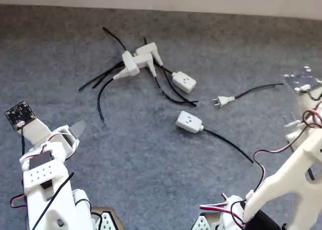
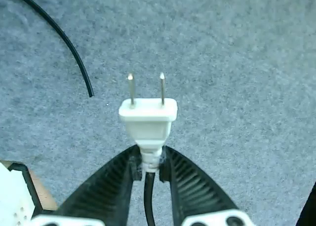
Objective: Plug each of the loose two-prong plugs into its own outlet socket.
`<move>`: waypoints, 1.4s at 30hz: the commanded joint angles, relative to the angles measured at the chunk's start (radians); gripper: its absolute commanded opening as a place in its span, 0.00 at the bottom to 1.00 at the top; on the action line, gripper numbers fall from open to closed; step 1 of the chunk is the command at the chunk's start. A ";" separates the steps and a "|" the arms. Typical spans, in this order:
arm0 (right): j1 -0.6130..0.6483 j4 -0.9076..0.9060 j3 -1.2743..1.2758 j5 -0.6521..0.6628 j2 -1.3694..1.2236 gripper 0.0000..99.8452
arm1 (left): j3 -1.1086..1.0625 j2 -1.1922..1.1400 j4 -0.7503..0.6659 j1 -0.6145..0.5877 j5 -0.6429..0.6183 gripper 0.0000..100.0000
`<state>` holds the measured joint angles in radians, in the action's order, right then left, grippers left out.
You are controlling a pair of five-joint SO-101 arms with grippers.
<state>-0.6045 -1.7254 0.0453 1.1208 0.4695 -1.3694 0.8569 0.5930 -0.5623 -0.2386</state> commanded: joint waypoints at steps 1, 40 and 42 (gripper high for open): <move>0.005 -0.039 -0.025 0.005 0.036 0.04 | 0.015 0.019 -0.003 0.097 -0.002 0.41; 1.046 0.051 0.265 -0.836 0.305 0.04 | 0.363 0.016 -0.236 0.908 -0.338 0.33; 1.061 0.067 0.283 -0.836 0.303 0.04 | 0.363 0.016 -0.236 0.914 -0.338 0.33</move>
<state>0.4327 -1.6916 0.3214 0.2938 0.7748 -1.0518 0.8569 0.3721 0.3168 -0.5700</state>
